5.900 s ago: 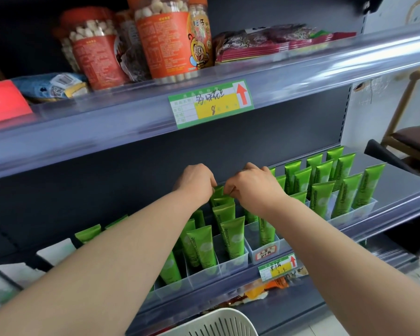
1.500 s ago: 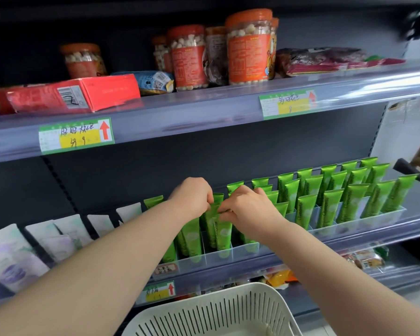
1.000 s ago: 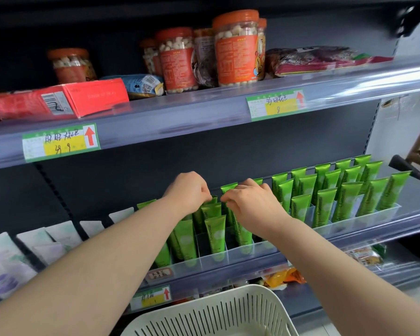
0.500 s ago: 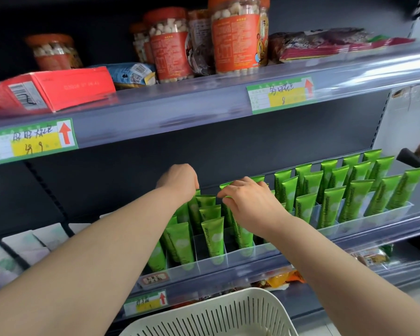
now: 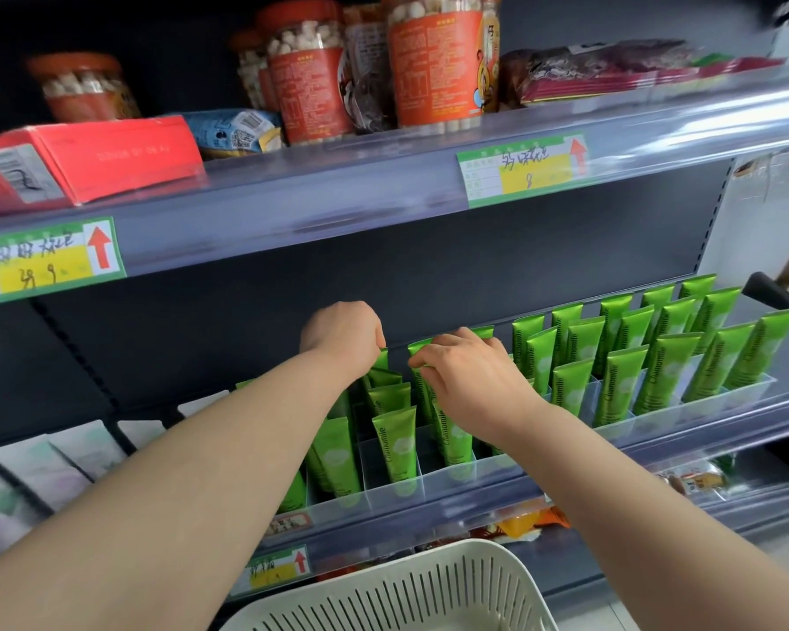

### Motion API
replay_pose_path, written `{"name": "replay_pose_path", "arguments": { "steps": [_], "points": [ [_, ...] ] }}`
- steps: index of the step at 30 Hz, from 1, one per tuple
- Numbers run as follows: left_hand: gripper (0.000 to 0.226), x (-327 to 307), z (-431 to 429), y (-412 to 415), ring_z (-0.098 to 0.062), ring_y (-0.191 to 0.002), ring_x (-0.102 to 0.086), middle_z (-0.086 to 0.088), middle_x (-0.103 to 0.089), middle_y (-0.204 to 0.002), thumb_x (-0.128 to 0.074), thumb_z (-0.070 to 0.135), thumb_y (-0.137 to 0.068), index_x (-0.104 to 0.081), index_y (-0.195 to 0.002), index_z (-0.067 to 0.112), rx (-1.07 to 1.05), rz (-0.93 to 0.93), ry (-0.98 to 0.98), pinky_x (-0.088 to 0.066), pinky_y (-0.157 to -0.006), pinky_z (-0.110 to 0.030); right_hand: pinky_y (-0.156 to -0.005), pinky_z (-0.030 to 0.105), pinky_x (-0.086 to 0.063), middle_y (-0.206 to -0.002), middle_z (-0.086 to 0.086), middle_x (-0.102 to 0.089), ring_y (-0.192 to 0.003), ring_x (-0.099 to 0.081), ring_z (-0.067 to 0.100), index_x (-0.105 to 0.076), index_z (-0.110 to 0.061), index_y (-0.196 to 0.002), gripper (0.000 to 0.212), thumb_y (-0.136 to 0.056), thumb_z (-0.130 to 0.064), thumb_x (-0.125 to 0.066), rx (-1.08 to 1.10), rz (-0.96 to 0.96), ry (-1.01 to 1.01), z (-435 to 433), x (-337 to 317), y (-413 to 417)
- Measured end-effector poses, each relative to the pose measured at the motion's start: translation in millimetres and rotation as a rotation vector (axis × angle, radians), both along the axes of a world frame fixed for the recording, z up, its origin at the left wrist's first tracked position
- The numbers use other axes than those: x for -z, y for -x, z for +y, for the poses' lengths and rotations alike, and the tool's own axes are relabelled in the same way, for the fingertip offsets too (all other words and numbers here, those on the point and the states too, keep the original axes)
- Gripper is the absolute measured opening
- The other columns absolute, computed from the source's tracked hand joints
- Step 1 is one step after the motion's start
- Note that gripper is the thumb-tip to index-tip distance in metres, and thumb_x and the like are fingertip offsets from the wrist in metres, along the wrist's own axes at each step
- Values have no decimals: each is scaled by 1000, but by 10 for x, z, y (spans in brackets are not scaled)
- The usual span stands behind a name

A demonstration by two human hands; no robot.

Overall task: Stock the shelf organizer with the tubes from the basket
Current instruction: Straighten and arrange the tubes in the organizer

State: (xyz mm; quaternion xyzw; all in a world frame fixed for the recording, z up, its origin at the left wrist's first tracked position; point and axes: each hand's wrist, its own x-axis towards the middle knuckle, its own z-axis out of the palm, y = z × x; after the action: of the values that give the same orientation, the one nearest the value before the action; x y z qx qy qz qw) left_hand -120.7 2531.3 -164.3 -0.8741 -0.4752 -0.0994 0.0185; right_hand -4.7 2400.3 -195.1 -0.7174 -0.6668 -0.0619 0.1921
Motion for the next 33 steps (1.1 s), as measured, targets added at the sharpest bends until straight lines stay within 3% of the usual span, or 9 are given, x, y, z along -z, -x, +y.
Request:
{"name": "replay_pose_path", "arguments": {
  "steps": [3,6,11,21,24,26,30,33],
  "points": [
    [15,-52,0,66,-18,-97,-64,8,-70,-101,-70,18,-85,-74,-93,31,17,-109,79,-52,-81,-32,-84,36,-35,-120,-8,-59,-116,-45,18,-58,-31,-122,30,-98,-24,-42,12,-13,-19,15,-20,35],
    [13,-97,-14,150,-11,-91,-64,12,-70,-91,-73,17,-83,-75,-88,29,130,-209,147,-52,-84,-29,-79,35,-32,-117,-8,-59,-114,-45,18,-58,-31,-123,33,-95,-19,-46,40,-24,-27,48,-35,58],
    [14,-142,-71,236,-7,-87,-65,13,-71,-85,-78,21,-79,-78,-92,24,254,-122,305,-50,-83,-24,-84,36,-34,-121,-5,-58,-117,-43,20,-56,-30,-127,38,-93,-15,-47,59,-21,-9,72,-30,107],
    [5,-102,-95,240,-12,-85,-61,16,-64,-80,-73,32,-84,-76,-88,30,205,-1,203,-49,-76,-29,-89,38,-32,-127,-5,-58,-132,-31,18,-55,-28,-128,41,-92,-11,-45,65,-16,8,128,-67,158],
    [4,-112,-54,284,-10,-83,-63,18,-66,-78,-73,29,-83,-75,-79,30,175,-130,196,-53,-77,-30,-91,38,-32,-127,-5,-58,-132,-32,17,-55,-29,-127,41,-91,-11,-47,56,-14,8,172,-70,192],
    [3,-130,-13,309,-10,-86,-64,18,-66,-80,-76,27,-81,-76,-83,27,134,-211,158,-54,-82,-32,-92,38,-32,-128,-4,-57,-132,-31,17,-56,-29,-125,41,-90,-11,-47,55,-18,7,194,-69,204],
    [13,-122,24,317,-15,-91,-64,11,-70,-91,-79,29,-78,-76,-90,26,61,-33,154,-55,-83,-34,-92,38,-33,-128,-3,-57,-131,-33,18,-54,-28,-127,40,-91,-12,-48,66,-18,12,184,-56,188],
    [10,-53,9,261,-18,-94,-64,8,-71,-97,-76,21,-82,-76,-90,27,27,-33,143,-55,-83,-34,-90,39,-35,-127,-2,-56,-128,-36,20,-53,-28,-128,36,-95,-17,-45,84,-15,7,133,-48,149]
  ]
}}
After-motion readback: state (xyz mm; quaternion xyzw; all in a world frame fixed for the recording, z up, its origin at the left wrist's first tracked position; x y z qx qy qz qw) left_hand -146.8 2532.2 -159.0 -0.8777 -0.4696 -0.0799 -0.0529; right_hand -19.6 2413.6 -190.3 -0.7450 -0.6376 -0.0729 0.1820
